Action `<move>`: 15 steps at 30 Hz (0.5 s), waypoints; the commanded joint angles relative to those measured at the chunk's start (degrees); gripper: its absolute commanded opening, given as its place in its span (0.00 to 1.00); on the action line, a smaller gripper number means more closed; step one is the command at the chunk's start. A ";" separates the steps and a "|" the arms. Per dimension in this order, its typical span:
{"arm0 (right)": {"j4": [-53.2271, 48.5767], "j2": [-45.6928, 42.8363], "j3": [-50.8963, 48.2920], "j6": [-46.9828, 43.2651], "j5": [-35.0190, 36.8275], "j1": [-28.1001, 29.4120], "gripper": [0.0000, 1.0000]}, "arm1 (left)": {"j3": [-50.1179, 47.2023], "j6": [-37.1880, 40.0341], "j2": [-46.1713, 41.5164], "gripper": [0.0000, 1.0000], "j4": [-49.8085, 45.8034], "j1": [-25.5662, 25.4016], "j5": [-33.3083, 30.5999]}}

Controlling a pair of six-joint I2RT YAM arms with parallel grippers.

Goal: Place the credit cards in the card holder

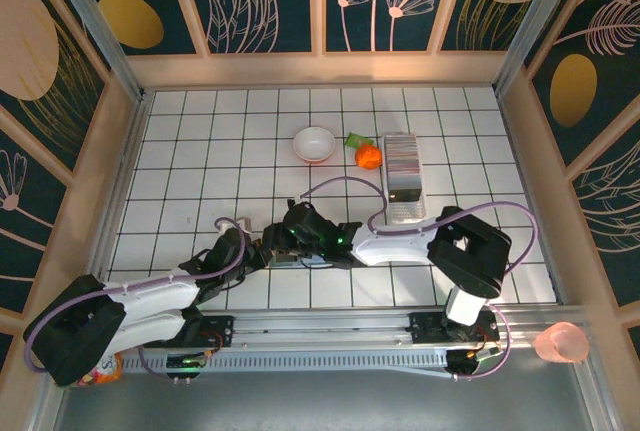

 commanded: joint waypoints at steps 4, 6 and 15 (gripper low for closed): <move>-14.12 -6.76 -4.51 6.28 9.97 1.42 0.44 | -2.10 -0.21 1.31 0.03 -4.97 -0.50 3.11; -15.15 -7.54 -7.22 8.26 10.51 1.42 0.45 | -2.22 -0.21 1.07 0.02 -4.82 -0.47 3.37; -18.03 -5.10 -8.19 9.87 12.13 1.42 0.45 | -2.38 0.16 0.09 0.02 -4.67 -0.49 4.33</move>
